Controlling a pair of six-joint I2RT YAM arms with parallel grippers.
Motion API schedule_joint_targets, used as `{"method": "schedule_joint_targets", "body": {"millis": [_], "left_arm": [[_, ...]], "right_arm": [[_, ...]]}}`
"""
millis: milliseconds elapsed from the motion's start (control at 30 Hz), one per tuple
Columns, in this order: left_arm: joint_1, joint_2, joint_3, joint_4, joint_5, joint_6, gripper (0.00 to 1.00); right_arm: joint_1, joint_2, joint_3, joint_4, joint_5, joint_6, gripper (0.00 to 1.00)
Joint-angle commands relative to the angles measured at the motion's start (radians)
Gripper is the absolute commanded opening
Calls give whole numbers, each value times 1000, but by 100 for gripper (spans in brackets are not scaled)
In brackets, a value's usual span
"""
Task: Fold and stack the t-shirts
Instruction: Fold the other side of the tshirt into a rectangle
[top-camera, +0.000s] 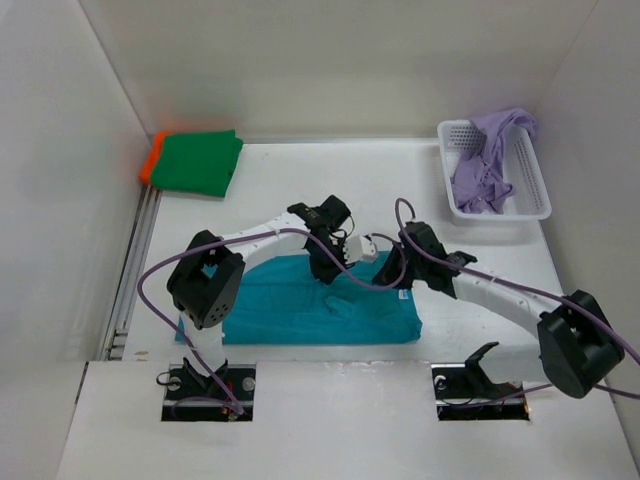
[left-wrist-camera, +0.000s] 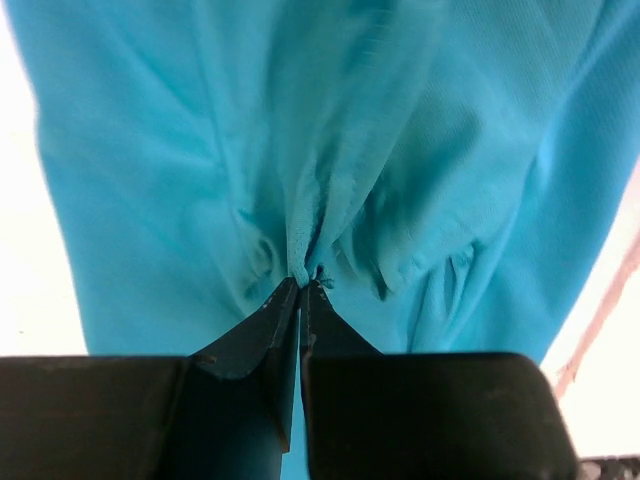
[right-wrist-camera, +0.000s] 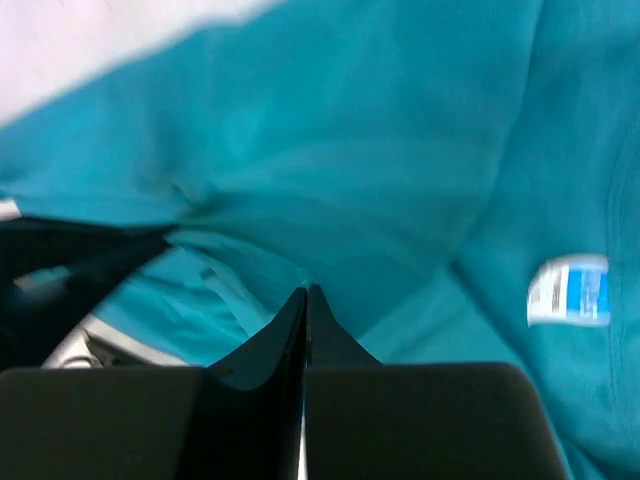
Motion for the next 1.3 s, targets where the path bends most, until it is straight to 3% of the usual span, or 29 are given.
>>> {"method": "schedule_joint_targets", "body": {"millis": [0, 167, 333, 433, 567, 767, 867, 1033, 1167, 1267], "left_arm": [[1, -73, 40, -74, 41, 75, 0], [9, -78, 34, -98, 41, 112, 1], [-14, -70, 35, -115, 59, 124, 9], [-7, -75, 35, -127, 62, 124, 13], [15, -96, 37, -164, 61, 136, 37], [94, -217, 41, -170, 68, 132, 55], [195, -263, 43, -170, 85, 122, 59], [457, -231, 12, -138, 21, 67, 59], [695, -190, -49, -46, -105, 0, 58], [829, -185, -107, 30, -174, -19, 58]], "right_arm": [[43, -62, -44, -59, 34, 58, 1], [93, -112, -88, -69, 35, 101, 3], [112, -100, -102, -62, 26, 106, 6], [119, -109, -110, -66, 18, 106, 13], [121, -163, -144, -77, -26, 101, 30], [72, -303, -133, -189, 15, 80, 33], [-55, -311, -75, -229, 81, 11, 37], [-244, -102, 68, -220, 100, -178, 56], [-266, 96, 183, -207, 103, -284, 66], [-267, 240, 253, -218, 104, -316, 68]]}}
